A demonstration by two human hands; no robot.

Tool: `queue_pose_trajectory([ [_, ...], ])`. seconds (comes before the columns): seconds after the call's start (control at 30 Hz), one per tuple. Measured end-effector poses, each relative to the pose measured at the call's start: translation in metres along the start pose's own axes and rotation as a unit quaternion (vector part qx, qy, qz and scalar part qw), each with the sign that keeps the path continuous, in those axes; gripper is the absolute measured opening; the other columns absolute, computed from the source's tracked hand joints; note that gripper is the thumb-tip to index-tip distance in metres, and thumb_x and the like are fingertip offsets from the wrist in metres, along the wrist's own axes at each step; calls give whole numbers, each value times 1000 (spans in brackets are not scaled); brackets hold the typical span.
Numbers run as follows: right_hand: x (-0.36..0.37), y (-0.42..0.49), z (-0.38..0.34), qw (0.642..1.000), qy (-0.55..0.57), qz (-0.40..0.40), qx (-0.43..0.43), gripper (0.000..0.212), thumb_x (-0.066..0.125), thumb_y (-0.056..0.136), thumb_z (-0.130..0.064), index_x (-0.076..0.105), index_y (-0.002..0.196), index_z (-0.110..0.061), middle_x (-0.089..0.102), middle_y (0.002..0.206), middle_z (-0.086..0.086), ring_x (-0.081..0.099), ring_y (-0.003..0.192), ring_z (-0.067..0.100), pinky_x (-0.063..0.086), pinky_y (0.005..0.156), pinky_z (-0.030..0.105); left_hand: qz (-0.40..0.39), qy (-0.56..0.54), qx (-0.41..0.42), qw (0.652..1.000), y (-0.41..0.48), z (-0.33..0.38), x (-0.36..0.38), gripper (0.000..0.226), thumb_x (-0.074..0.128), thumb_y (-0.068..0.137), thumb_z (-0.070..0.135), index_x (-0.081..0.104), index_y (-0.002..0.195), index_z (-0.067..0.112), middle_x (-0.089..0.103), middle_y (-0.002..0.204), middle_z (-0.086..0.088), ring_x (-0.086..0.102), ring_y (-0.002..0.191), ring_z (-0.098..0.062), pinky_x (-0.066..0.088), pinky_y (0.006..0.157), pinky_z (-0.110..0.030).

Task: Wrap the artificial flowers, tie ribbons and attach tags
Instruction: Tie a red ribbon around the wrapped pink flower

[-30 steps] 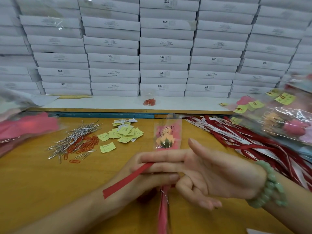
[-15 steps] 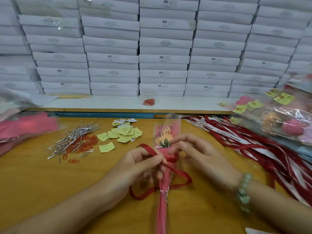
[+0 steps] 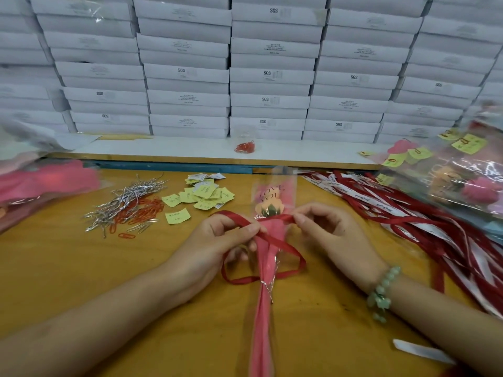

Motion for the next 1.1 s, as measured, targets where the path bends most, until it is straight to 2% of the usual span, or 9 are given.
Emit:
queue_pose_trajectory([
  [0.2, 2, -3, -7, 999, 30, -21, -32, 7, 69, 78, -23, 73, 82, -20, 66, 70, -13, 56, 66, -3, 42, 64, 9, 41, -49, 2, 998, 2, -4, -4, 25, 77, 64, 27, 78, 81, 9, 70, 72, -8, 65, 62, -10, 54, 55, -15],
  [0.3, 9, -6, -9, 996, 39, -73, -20, 7, 75, 73, -24, 71, 78, -21, 68, 71, -4, 60, 67, 4, 48, 65, 15, 31, -53, 6, 998, 2, -3, -3, 22, 78, 65, 27, 79, 82, 11, 73, 80, -10, 69, 70, -12, 54, 58, -16],
  [0.47, 13, -8, -3, 995, -21, -95, 4, 30, 80, 70, -27, 58, 89, -20, 67, 67, -3, 58, 63, 7, 44, 69, 17, 13, -51, 6, 999, 3, -3, -1, 18, 76, 69, 24, 79, 82, 11, 75, 86, -10, 72, 77, -13, 56, 62, -17],
  [0.6, 13, -8, -4, 990, -102, -94, -16, 26, 80, 75, -22, 63, 95, -22, 60, 70, -8, 55, 66, 7, 44, 66, 18, 0, -42, -4, 999, 1, -2, -1, 23, 78, 69, 24, 78, 86, 8, 74, 90, -16, 73, 81, -17, 56, 63, -18],
  [0.7, 13, -8, -8, 982, -163, -78, -57, 18, 78, 78, -22, 67, 91, -21, 60, 87, -6, 57, 83, 9, 46, 72, 19, -7, -29, -22, 999, 0, -2, -1, 28, 79, 69, 25, 77, 88, 6, 74, 91, -19, 73, 78, -21, 58, 64, -21],
  [0.77, 13, -8, -9, 983, -152, -87, -50, 13, 77, 78, -20, 68, 87, -17, 62, 96, -4, 58, 93, 10, 49, 79, 26, -11, -14, -24, 1000, -1, -2, -1, 28, 80, 69, 27, 77, 89, 6, 74, 91, -19, 72, 78, -23, 60, 67, -25],
  [0.9, 16, -9, -8, 988, -105, -111, -26, 18, 78, 78, -21, 64, 86, -14, 64, 85, 1, 59, 81, 18, 49, 76, 43, -5, -7, -17, 1000, -1, -2, -1, 31, 81, 68, 28, 76, 89, 5, 74, 91, -20, 72, 80, -24, 60, 69, -27],
  [1.03, 17, -8, -5, 991, -39, -131, 5, 22, 78, 78, -16, 62, 93, -11, 68, 86, 4, 66, 83, 24, 54, 77, 33, -13, -18, -5, 1000, -1, -2, 0, 25, 79, 71, 23, 76, 88, 5, 74, 88, -19, 73, 80, -24, 58, 68, -25],
  [1.1, 17, -8, -3, 988, 8, -149, 37, 18, 74, 81, -8, 62, 94, -8, 69, 85, 5, 68, 77, 30, 56, 67, 27, -24, -3, 4, 1000, -2, -1, 1, 23, 77, 73, 22, 77, 88, 6, 74, 88, -16, 73, 80, -22, 57, 68, -24],
])
Point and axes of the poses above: each hand's wrist, its own y-axis towards the middle knuckle, its own x-axis out of the palm, z = x × y, the point moved 2 cm from there along y, towards the middle knuckle
